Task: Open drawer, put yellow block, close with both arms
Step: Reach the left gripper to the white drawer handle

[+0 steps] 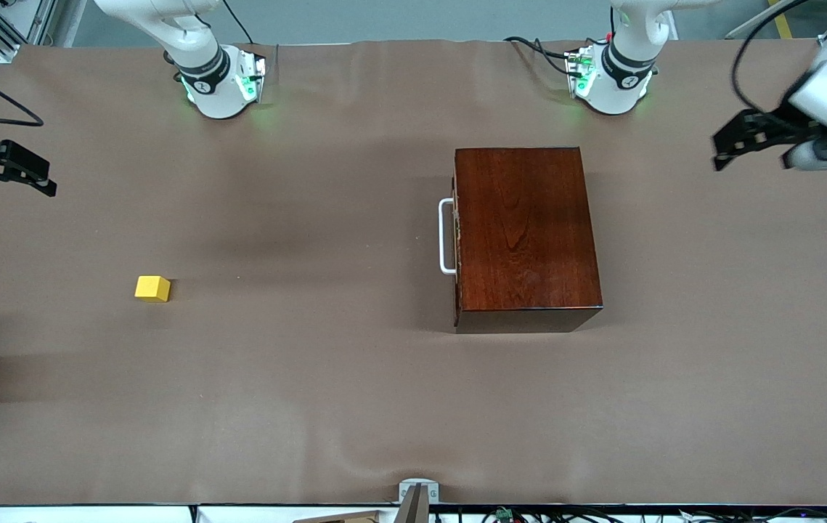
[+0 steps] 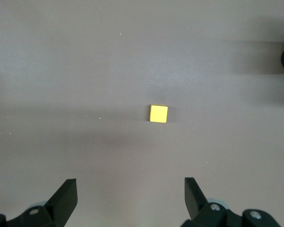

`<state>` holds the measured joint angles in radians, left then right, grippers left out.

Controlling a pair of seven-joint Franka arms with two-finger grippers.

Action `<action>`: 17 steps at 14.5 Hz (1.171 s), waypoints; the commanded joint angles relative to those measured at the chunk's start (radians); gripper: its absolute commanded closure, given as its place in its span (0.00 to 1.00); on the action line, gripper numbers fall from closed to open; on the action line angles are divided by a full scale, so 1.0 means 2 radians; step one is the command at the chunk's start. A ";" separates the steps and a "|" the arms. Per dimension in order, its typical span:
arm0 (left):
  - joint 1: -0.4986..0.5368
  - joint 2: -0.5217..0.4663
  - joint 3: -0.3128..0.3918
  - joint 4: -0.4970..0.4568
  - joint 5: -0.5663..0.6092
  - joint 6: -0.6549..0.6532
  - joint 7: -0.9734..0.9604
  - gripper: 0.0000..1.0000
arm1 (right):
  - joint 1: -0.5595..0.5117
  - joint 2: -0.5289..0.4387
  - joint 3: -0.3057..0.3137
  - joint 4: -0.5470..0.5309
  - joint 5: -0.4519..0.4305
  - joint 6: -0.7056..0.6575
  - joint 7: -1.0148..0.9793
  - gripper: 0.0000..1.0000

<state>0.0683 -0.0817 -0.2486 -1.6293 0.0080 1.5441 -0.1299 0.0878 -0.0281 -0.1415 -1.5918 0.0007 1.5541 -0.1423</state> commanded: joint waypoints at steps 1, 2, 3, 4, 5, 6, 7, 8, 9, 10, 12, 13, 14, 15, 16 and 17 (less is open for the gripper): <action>-0.003 0.044 -0.058 0.023 -0.002 -0.004 -0.014 0.00 | -0.004 0.000 0.002 0.002 0.006 0.000 0.005 0.00; -0.006 0.060 -0.078 0.024 -0.004 0.004 -0.039 0.00 | -0.004 0.000 0.002 0.003 0.006 0.000 0.006 0.00; -0.016 0.077 -0.099 0.030 -0.004 0.018 -0.070 0.00 | -0.004 0.000 0.002 0.003 0.006 0.000 0.006 0.00; -0.026 0.099 -0.109 0.044 -0.002 0.029 -0.094 0.00 | -0.004 0.000 0.002 0.002 0.007 0.000 0.005 0.00; -0.048 0.125 -0.113 0.062 0.002 0.032 -0.123 0.00 | -0.004 0.000 0.002 0.002 0.006 0.000 0.006 0.00; -0.078 0.153 -0.113 0.087 0.013 0.035 -0.161 0.00 | -0.004 0.000 0.002 0.002 0.006 0.000 0.006 0.00; -0.102 0.183 -0.113 0.114 0.029 0.035 -0.201 0.00 | -0.004 0.000 0.002 0.002 0.006 0.000 0.006 0.00; -0.128 0.212 -0.113 0.142 0.044 0.035 -0.232 0.00 | -0.004 0.000 0.002 0.002 0.006 0.000 0.006 0.00; -0.155 0.238 -0.110 0.167 0.050 0.036 -0.249 0.00 | -0.004 0.000 0.002 0.002 0.006 0.000 0.005 0.00; -0.180 0.262 -0.105 0.184 0.053 0.042 -0.269 0.00 | -0.004 0.000 0.002 0.002 0.006 0.000 0.006 0.00; -0.229 0.291 -0.088 0.187 0.065 0.088 -0.322 0.00 | -0.004 0.000 0.002 0.002 0.006 0.000 0.005 0.00; -0.266 0.315 -0.074 0.188 0.092 0.107 -0.330 0.00 | -0.004 0.000 0.002 0.002 0.007 0.000 0.006 0.00; -0.307 0.338 -0.044 0.193 0.112 0.123 -0.343 0.00 | -0.004 0.000 0.002 0.002 0.006 0.000 0.005 0.00; -0.351 0.354 -0.006 0.204 0.113 0.130 -0.368 0.00 | -0.004 0.000 0.002 0.002 0.006 0.000 0.005 0.00; -0.394 0.370 0.034 0.211 0.113 0.133 -0.377 0.00 | -0.004 0.000 0.002 0.002 0.006 0.000 0.006 0.00; -0.427 0.385 0.066 0.213 0.113 0.135 -0.378 0.00 | -0.003 0.000 0.002 0.002 0.006 0.000 0.006 0.00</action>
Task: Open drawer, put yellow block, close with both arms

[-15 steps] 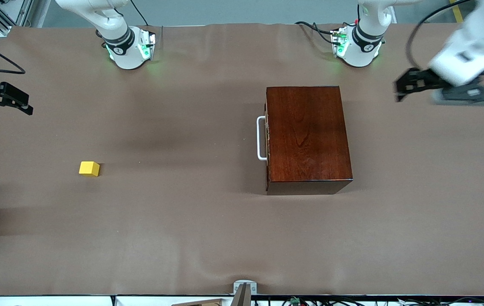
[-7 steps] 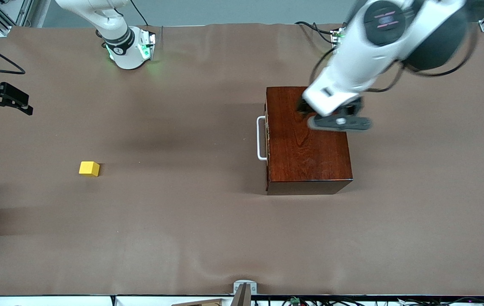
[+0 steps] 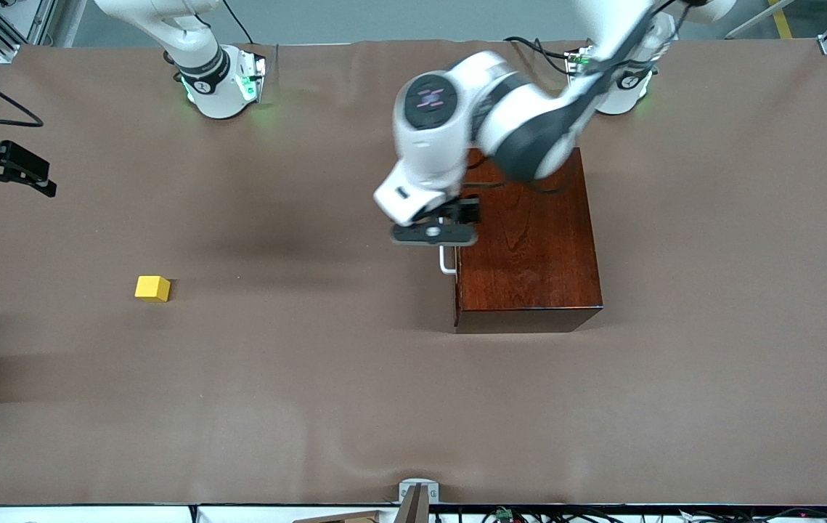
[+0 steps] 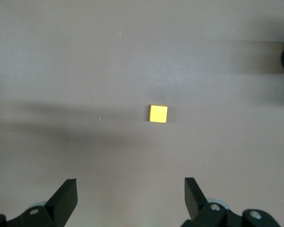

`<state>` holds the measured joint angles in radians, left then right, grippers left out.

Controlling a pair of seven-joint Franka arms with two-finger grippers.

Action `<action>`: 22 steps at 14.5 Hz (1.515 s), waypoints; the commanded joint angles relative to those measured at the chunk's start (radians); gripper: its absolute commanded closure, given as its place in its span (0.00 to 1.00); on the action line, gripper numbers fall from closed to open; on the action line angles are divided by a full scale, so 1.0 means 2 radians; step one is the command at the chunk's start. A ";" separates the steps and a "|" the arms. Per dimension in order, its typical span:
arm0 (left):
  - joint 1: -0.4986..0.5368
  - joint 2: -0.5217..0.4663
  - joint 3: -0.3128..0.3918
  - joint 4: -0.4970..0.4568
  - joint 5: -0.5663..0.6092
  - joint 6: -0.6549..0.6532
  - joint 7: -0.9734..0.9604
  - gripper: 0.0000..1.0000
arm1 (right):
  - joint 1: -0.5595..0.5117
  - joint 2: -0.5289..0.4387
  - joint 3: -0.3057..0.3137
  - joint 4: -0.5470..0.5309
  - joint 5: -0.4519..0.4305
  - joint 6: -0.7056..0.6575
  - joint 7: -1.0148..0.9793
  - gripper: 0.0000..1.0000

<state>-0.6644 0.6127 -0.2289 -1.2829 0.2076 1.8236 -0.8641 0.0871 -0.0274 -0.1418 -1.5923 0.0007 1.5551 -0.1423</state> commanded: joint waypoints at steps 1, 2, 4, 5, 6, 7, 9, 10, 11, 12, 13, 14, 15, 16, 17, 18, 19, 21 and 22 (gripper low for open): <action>-0.083 0.045 0.080 0.039 0.014 -0.004 -0.012 0.00 | -0.004 0.000 0.002 0.002 0.006 -0.001 0.006 0.00; -0.095 0.056 0.090 0.036 0.014 -0.006 -0.013 0.00 | -0.004 0.001 0.002 0.002 0.007 -0.001 0.006 0.00; -0.102 0.063 0.091 0.026 0.019 -0.014 -0.013 0.00 | -0.004 0.001 0.002 0.002 0.006 -0.001 0.006 0.00; -0.103 0.067 0.091 0.023 0.020 -0.017 -0.014 0.00 | -0.004 0.001 0.002 0.002 0.006 -0.001 0.006 0.00; -0.103 0.071 0.091 0.023 0.020 -0.021 -0.019 0.00 | -0.004 0.001 0.002 0.002 0.006 -0.001 0.006 0.00; -0.103 0.079 0.091 0.023 0.020 -0.027 -0.020 0.00 | -0.004 0.001 0.002 0.002 0.006 -0.001 0.005 0.00; -0.103 0.087 0.091 0.023 0.023 -0.031 -0.021 0.00 | -0.004 0.001 0.002 0.002 0.006 -0.001 0.006 0.00; -0.103 0.092 0.092 0.023 0.022 -0.031 -0.024 0.00 | -0.004 0.001 0.002 0.002 0.007 -0.001 0.006 0.00; -0.103 0.099 0.092 0.026 0.021 -0.028 -0.035 0.00 | -0.004 0.001 0.002 0.002 0.006 -0.001 0.006 0.00; -0.103 0.101 0.092 0.027 0.020 -0.019 -0.049 0.00 | -0.004 0.001 0.002 0.002 0.006 -0.001 0.006 0.00; -0.103 0.101 0.092 0.030 0.020 -0.002 -0.056 0.00 | -0.004 0.001 0.002 0.003 0.006 -0.001 0.006 0.00; -0.104 0.101 0.091 0.039 0.020 0.018 -0.063 0.00 | -0.004 0.001 0.002 0.002 0.007 -0.001 0.006 0.00; -0.110 0.101 0.090 0.043 0.020 0.031 -0.072 0.00 | -0.004 0.001 0.001 0.003 0.006 -0.001 0.005 0.00; -0.116 0.101 0.089 0.043 0.020 0.041 -0.074 0.00 | -0.004 0.001 0.001 0.003 -0.001 -0.001 0.004 0.00; -0.119 0.101 0.088 0.044 0.019 0.045 -0.081 0.00 | -0.003 0.004 0.001 0.005 -0.003 -0.001 0.003 0.00; -0.122 0.101 0.087 0.044 0.018 0.056 -0.093 0.00 | -0.004 0.006 0.001 0.010 -0.003 -0.001 0.001 0.00; -0.126 0.101 0.087 0.044 0.017 0.069 -0.105 0.00 | -0.004 0.009 0.001 0.013 -0.003 -0.001 0.001 0.00; -0.133 0.102 0.087 0.044 0.016 0.095 -0.134 0.00 | -0.004 0.018 0.002 0.025 -0.003 -0.002 0.001 0.00; -0.133 0.102 0.085 0.045 0.016 0.106 -0.141 0.00 | -0.005 0.021 0.001 0.028 -0.003 -0.002 0.000 0.00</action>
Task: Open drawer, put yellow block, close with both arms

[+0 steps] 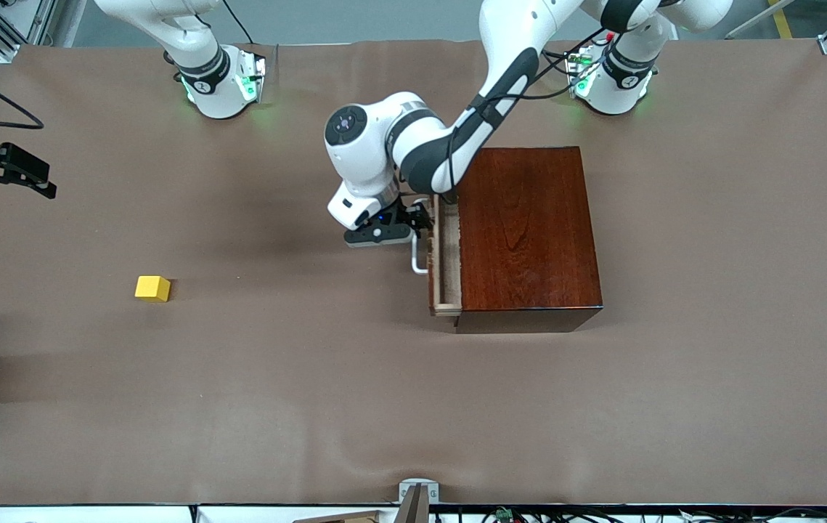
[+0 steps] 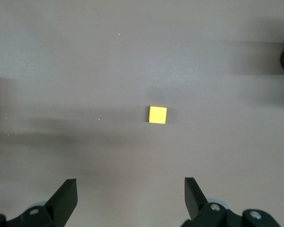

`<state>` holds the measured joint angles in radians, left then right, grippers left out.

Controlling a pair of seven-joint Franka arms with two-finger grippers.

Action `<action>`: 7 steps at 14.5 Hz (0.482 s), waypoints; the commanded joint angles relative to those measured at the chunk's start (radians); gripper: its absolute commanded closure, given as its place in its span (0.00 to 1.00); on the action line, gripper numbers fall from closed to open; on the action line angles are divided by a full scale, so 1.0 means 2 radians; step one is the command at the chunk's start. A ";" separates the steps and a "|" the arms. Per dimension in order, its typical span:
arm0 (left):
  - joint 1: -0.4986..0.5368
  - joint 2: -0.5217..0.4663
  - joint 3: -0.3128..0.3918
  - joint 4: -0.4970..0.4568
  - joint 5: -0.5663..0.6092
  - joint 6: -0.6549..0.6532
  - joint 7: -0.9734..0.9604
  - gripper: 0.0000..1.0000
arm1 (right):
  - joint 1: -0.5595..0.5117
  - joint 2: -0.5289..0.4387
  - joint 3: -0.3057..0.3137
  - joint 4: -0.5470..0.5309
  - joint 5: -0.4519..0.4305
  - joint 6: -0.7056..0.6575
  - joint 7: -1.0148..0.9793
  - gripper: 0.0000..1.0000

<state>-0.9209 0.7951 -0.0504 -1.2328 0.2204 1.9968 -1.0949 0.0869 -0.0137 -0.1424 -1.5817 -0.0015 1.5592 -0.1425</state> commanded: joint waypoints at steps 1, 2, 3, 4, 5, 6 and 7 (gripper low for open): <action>-0.005 0.011 -0.005 0.019 0.009 0.025 -0.033 0.00 | -0.005 0.017 0.001 0.024 -0.002 -0.004 0.000 0.00; -0.005 0.011 -0.006 0.020 0.008 0.033 -0.038 0.00 | -0.005 0.020 0.001 0.024 -0.002 -0.004 0.001 0.00; -0.005 0.011 -0.006 0.020 0.008 0.043 -0.043 0.00 | -0.005 0.023 0.001 0.024 -0.002 -0.003 0.000 0.00; -0.006 0.011 -0.007 0.020 0.008 0.055 -0.053 0.00 | -0.005 0.025 0.001 0.025 -0.003 -0.003 0.000 0.00; -0.005 0.011 -0.007 0.020 0.007 0.063 -0.060 0.00 | -0.005 0.026 0.001 0.025 -0.003 -0.003 -0.001 0.00; -0.006 0.010 -0.008 0.020 0.007 0.068 -0.062 0.00 | -0.005 0.031 0.001 0.029 -0.003 -0.003 -0.001 0.00; -0.006 0.007 -0.008 0.019 0.007 0.068 -0.062 0.00 | -0.004 0.034 0.001 0.035 -0.003 -0.003 0.001 0.00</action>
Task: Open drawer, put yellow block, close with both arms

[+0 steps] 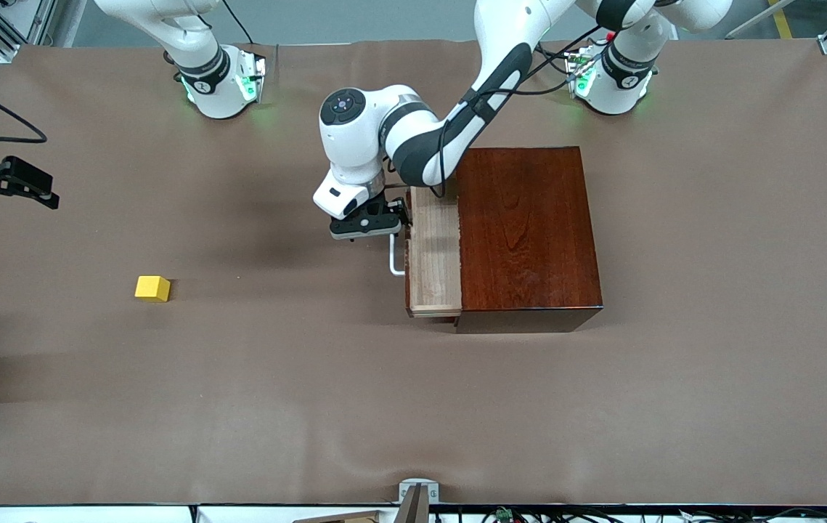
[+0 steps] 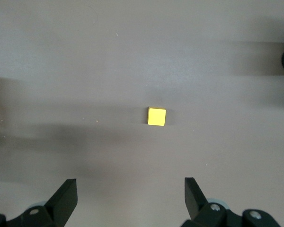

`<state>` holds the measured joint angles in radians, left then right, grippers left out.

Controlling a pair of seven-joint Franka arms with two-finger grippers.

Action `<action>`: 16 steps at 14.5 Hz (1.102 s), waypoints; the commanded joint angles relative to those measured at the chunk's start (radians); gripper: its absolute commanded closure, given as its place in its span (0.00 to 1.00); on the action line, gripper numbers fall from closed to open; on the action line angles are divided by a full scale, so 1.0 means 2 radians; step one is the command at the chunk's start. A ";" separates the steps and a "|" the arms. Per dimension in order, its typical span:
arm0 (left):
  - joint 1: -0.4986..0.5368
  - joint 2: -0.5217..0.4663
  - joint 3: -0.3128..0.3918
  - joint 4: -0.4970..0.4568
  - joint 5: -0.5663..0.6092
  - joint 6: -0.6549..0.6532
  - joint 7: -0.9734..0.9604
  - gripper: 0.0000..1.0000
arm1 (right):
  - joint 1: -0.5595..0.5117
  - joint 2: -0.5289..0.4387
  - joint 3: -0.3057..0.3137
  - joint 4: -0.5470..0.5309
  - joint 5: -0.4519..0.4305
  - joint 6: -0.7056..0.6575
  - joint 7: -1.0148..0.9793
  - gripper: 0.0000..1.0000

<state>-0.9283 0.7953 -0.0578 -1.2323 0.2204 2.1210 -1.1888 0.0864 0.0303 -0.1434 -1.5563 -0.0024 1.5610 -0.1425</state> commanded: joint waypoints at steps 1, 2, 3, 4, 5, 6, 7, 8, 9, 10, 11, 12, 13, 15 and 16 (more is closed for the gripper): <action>-0.002 0.005 -0.004 0.019 0.008 0.006 -0.015 0.00 | -0.003 0.013 0.002 0.024 -0.003 -0.004 0.001 0.00; -0.001 0.003 -0.004 0.019 0.008 0.005 -0.015 0.00 | -0.004 0.016 0.002 0.025 -0.003 -0.004 0.002 0.00; -0.001 -0.008 -0.003 0.017 0.008 -0.001 -0.015 0.00 | -0.006 0.019 0.002 0.026 -0.003 -0.002 0.003 0.00; -0.001 -0.015 -0.003 0.017 0.008 -0.016 -0.015 0.00 | -0.006 0.022 0.001 0.026 -0.003 0.006 0.004 0.00; -0.001 -0.016 0.000 0.018 0.008 -0.041 -0.012 0.00 | -0.006 0.022 0.001 0.026 -0.004 0.016 0.002 0.00; -0.001 -0.030 0.000 0.018 0.009 -0.057 -0.010 0.00 | -0.006 0.023 0.001 0.026 -0.003 0.024 0.003 0.00; -0.001 -0.045 0.004 0.017 0.009 -0.066 -0.012 0.00 | -0.007 0.024 0.001 0.025 -0.002 0.030 0.005 0.00; 0.001 -0.062 0.005 0.017 0.012 -0.084 -0.010 0.00 | -0.007 0.029 0.001 0.025 -0.002 0.032 0.005 0.00; 0.005 -0.090 0.007 0.016 0.014 -0.103 -0.005 0.00 | -0.008 0.037 0.001 0.026 -0.003 0.033 0.004 0.00; 0.009 -0.117 0.009 0.014 0.015 -0.119 0.008 0.00 | -0.007 0.048 0.001 0.027 -0.003 0.034 0.005 0.00; 0.021 -0.133 0.012 0.013 0.015 -0.141 0.033 0.00 | -0.008 0.052 0.001 0.028 0.001 0.036 0.005 0.00; 0.036 -0.157 0.012 0.010 0.015 -0.175 0.062 0.00 | -0.009 0.058 0.001 0.027 0.002 0.036 0.005 0.00; 0.056 -0.183 0.012 0.005 0.013 -0.209 0.086 0.00 | -0.012 0.067 0.001 0.027 0.003 0.036 0.005 0.00; 0.103 -0.227 0.010 -0.004 0.009 -0.256 0.115 0.00 | -0.013 0.087 0.001 0.027 0.004 0.040 0.005 0.00; 0.123 -0.241 0.010 -0.004 0.009 -0.276 0.128 0.00 | -0.013 0.093 0.001 0.027 0.005 0.047 0.005 0.00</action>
<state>-0.7563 0.3943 -0.0238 -1.1853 0.2235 1.6227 -0.9824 0.0721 0.1769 -0.1476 -1.5295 -0.0022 1.6464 -0.1418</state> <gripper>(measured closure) 0.000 0.000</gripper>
